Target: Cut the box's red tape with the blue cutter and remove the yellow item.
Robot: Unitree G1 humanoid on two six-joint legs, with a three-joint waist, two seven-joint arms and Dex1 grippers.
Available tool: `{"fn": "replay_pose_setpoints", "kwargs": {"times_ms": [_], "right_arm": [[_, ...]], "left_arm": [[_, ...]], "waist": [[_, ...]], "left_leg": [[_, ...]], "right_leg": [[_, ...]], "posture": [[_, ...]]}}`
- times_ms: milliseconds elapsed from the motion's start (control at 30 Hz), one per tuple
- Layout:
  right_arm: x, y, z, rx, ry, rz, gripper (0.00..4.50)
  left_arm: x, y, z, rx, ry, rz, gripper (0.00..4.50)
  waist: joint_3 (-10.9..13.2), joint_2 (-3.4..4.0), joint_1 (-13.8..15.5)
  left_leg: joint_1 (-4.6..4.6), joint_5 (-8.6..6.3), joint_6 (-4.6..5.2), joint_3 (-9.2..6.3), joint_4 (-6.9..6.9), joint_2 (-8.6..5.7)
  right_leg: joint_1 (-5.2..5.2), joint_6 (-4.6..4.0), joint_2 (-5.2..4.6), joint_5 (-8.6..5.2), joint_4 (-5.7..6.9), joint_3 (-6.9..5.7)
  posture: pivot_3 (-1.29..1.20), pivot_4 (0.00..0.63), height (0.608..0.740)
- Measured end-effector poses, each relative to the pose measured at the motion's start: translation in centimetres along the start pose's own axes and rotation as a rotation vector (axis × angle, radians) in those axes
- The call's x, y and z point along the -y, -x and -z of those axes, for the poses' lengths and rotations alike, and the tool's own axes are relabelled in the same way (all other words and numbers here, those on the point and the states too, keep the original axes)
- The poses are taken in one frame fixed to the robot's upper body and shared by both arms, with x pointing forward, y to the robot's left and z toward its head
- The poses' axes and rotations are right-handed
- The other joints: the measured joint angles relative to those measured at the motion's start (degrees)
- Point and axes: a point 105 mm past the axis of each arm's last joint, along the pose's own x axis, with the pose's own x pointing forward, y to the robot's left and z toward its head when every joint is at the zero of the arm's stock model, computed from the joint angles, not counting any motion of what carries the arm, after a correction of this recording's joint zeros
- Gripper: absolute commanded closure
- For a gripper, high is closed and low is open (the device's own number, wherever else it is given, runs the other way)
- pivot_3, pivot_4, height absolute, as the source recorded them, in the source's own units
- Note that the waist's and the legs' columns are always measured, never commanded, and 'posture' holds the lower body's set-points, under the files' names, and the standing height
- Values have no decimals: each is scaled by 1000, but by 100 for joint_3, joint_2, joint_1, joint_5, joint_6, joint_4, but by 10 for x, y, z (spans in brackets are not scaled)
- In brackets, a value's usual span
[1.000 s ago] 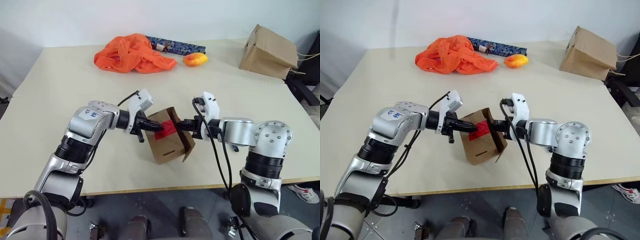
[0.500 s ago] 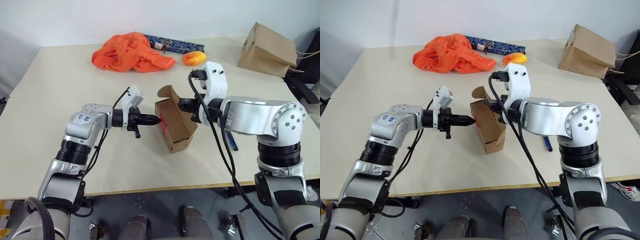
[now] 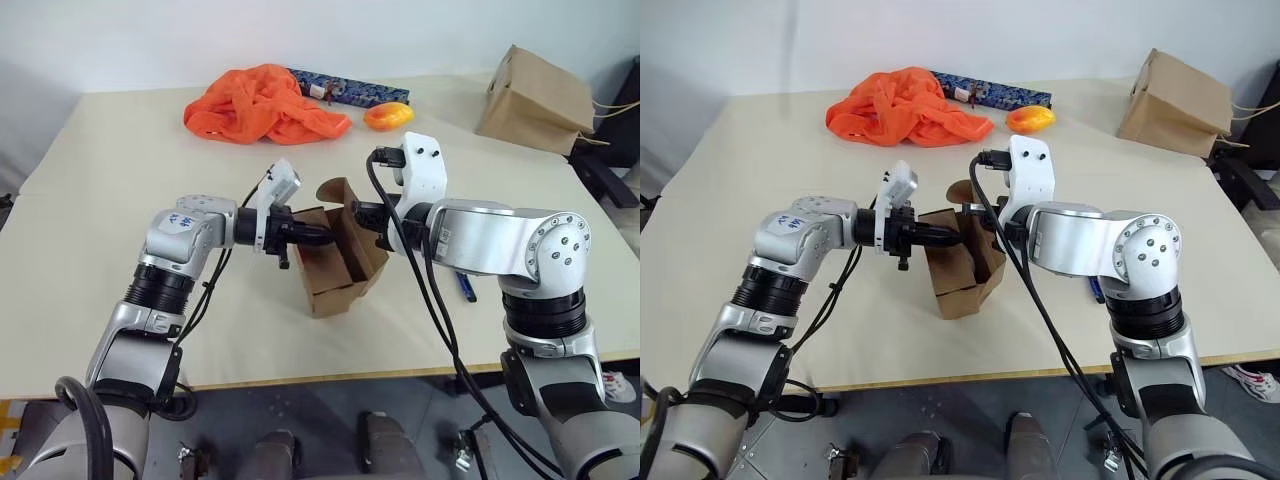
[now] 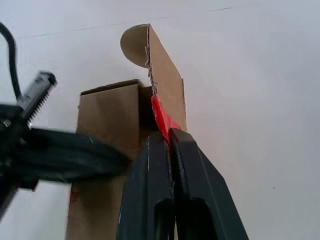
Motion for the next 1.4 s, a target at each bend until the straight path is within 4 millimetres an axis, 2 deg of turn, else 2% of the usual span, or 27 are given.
{"fn": "replay_pose_setpoints", "kwargs": {"times_ms": [200,333,533,600,733,967,1067,1200,1333,1400], "right_arm": [[4,1,0,0,11,20,4433],[19,5,-5,12,22,74,4433],[37,6,-4,-8,35,128,4433],[46,5,1,-34,25,144,4433],[72,0,26,-133,-11,184,4433],[71,-4,38,-181,13,152,4433],[71,-6,41,-188,36,144,4433],[76,-7,40,-172,61,153,4433],[82,-6,37,-152,118,137,4500],[84,-5,36,-151,148,123,4055]], "left_arm": [[0,17,12,-60,5,-17,4500],[2,38,23,-108,7,-53,4500],[6,51,35,-141,11,-94,4500],[6,51,37,-140,12,-111,4500],[4,49,43,-115,24,-155,4500],[-2,51,53,-101,44,-222,4500],[-6,43,83,-149,130,-247,4500],[-9,41,90,-160,138,-265,4500],[-13,38,90,-165,83,-279,3700],[-13,36,90,-171,62,-274,3028]], "waist": [[1,2,-4],[1,2,5],[1,3,53],[1,2,74],[-1,0,198],[-1,0,270],[5,-6,271],[12,-18,246],[12,-18,214],[12,-18,213]], "left_leg": [[1,0,-1,-1,1,2],[2,0,-1,-1,0,2],[2,-1,2,-3,0,1],[5,-2,4,-8,2,0],[3,-3,14,-7,5,-8],[4,-1,17,-8,6,-13],[-6,-1,18,-3,6,-13],[-11,-2,17,-7,4,-8],[-11,-1,18,-2,4,-8],[-11,-2,18,-2,4,-8]], "right_leg": [[0,0,1,0,0,4],[1,-1,-1,0,-2,20],[8,0,-2,0,-13,40],[18,0,-3,0,-19,38],[26,1,-5,1,-31,40],[29,2,-6,1,-32,37],[19,3,-4,1,-35,34],[15,3,-4,1,-36,23],[16,3,-4,1,-40,5],[16,3,-5,1,-39,3]], "posture": [[0,150,740],[0,150,740],[0,150,740],[0,150,740],[0,150,740],[0,150,740],[0,150,740],[0,150,740],[0,150,740],[0,150,740]]}}
